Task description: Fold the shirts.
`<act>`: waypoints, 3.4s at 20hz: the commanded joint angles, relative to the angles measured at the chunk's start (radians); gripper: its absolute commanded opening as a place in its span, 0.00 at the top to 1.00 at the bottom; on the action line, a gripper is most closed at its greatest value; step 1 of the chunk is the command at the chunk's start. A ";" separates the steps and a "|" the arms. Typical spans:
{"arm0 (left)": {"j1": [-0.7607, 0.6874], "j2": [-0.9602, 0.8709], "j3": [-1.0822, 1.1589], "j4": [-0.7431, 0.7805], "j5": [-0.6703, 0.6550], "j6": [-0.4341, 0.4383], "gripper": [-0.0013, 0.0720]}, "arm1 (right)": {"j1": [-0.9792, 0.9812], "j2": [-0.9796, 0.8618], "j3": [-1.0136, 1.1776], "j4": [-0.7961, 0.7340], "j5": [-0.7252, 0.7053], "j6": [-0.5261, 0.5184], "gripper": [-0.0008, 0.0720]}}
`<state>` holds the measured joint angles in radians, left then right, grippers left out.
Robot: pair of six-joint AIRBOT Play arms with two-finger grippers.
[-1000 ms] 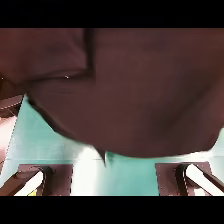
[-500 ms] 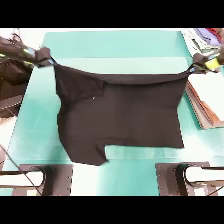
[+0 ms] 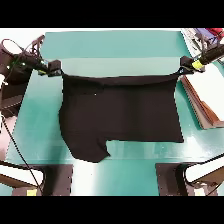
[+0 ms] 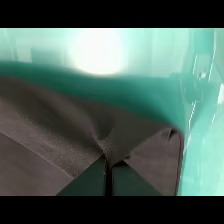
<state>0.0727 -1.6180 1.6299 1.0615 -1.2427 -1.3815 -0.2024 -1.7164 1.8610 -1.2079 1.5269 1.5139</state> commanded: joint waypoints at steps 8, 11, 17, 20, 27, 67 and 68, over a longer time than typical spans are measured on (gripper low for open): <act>0.000 -0.006 -0.243 0.009 -0.047 0.028 0.95 | -0.008 0.150 -0.443 -0.073 -0.130 -0.038 0.97; 0.000 -0.003 -0.243 0.010 -0.064 -0.036 0.26 | -0.007 0.150 -0.457 -0.042 -0.126 -0.038 0.45; 0.000 0.306 -0.400 0.245 -0.105 -0.116 0.38 | -0.048 0.385 -0.524 -0.048 -0.082 -0.060 0.45; 0.000 0.531 -0.691 0.261 -0.110 -0.145 0.38 | -0.048 0.492 -0.604 -0.040 -0.113 -0.067 0.45; 0.000 0.786 -1.177 0.048 -0.020 -0.176 0.38 | -0.042 0.547 -0.643 -0.005 -0.140 -0.068 0.45; -0.205 0.869 -0.864 0.025 -0.001 -0.142 0.95 | -0.305 0.795 -1.015 -0.024 -0.052 -0.127 0.97; -0.205 0.858 -0.841 0.071 0.016 -0.160 0.95 | -0.290 0.786 -0.975 -0.023 -0.052 -0.127 0.97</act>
<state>-0.1322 -0.7631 0.7090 1.0344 -1.2358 -1.5173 -0.5453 -0.9638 0.7795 -1.1660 1.4624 1.3487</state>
